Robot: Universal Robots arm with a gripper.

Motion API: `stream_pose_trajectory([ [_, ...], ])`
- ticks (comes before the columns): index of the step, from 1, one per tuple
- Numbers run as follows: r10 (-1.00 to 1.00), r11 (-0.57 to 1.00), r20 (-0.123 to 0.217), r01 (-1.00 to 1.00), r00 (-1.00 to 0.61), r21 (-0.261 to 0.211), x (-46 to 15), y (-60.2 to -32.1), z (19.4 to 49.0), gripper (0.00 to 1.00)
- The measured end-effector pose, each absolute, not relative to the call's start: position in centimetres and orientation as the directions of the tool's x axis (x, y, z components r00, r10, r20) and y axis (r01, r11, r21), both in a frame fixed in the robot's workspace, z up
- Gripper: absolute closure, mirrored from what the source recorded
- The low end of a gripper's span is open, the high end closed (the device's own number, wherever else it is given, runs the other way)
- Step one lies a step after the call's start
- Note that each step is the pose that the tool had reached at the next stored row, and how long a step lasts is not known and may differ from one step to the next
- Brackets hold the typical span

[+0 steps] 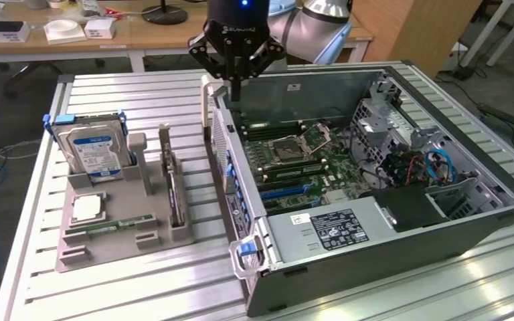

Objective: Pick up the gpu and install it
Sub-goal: 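Reach for the gpu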

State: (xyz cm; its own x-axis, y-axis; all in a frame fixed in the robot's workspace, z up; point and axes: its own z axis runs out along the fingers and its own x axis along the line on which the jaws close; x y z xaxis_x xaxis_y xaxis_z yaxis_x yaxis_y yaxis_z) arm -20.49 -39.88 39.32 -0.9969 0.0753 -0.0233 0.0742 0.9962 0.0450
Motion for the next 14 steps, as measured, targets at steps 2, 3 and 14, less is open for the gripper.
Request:
stream_pose_trajectory([
  [2, 0.075, 0.996, -0.023, 0.074, -0.997, 0.045, -21.0, -39.9, 39.3, 0.90],
  [3, 0.075, 0.996, -0.023, 0.074, -0.997, 0.045, -21.3, -39.9, 39.3, 0.90],
  [14, 0.075, 0.996, -0.023, 0.074, -0.997, 0.045, -24.0, -39.9, 39.3, 0.90],
])
